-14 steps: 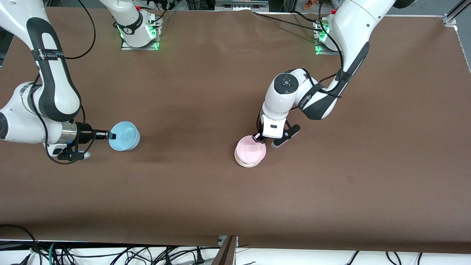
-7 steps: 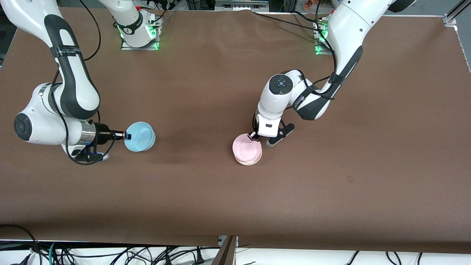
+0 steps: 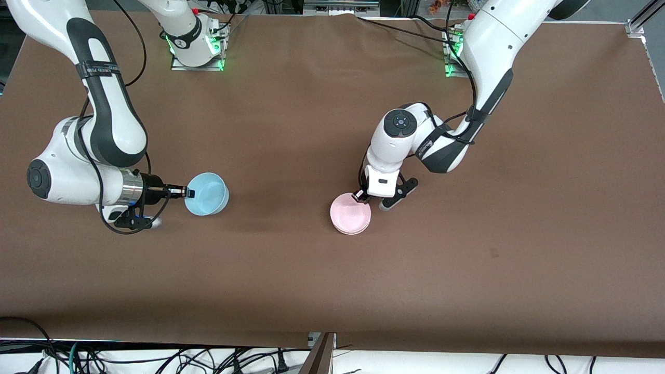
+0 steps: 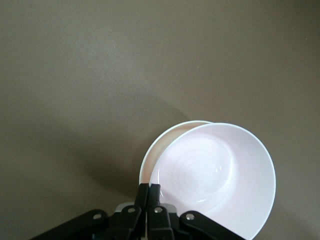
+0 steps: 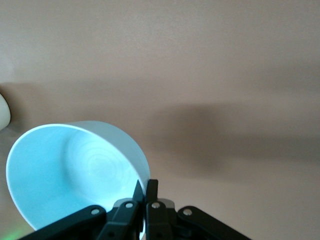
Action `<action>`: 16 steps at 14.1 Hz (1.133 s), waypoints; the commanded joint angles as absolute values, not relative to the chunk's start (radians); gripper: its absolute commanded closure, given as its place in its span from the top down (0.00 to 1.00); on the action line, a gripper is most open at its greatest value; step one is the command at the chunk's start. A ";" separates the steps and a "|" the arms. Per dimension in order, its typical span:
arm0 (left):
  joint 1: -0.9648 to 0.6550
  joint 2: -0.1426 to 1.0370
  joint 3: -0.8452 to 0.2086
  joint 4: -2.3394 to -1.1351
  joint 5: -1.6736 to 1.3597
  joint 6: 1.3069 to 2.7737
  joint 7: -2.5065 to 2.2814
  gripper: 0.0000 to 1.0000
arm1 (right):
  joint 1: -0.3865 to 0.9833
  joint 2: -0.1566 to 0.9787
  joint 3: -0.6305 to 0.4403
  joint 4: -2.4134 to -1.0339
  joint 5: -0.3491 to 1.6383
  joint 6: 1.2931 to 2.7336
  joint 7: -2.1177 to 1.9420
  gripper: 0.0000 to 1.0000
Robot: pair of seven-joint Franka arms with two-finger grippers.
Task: Stack pink and blue bowls on white bowl
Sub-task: 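Release the pink bowl while the right gripper lifts the blue bowl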
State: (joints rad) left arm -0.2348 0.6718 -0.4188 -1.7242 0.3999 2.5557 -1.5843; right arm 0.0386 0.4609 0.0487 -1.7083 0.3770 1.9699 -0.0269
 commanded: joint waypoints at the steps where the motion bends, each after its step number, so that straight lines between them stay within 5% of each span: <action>1: -0.247 0.699 -0.411 -1.683 0.433 2.565 -1.609 0.00 | 0.069 0.468 0.046 -1.681 0.393 1.948 0.035 0.00; 10: -0.256 0.707 -0.394 -1.683 0.433 2.568 -1.609 0.00 | 0.107 0.482 0.046 -1.658 0.396 1.957 0.104 0.00; 16: -0.255 0.706 -0.394 -1.677 0.433 2.568 -1.606 0.45 | 0.132 0.498 0.046 -1.654 0.416 1.970 0.150 0.00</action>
State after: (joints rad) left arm -0.2410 0.6957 -0.4065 -1.7043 0.3999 2.5645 -1.5844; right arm 0.1213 0.4810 0.0490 -1.6796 0.3962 1.9724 0.1240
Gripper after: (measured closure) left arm 0.674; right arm 0.978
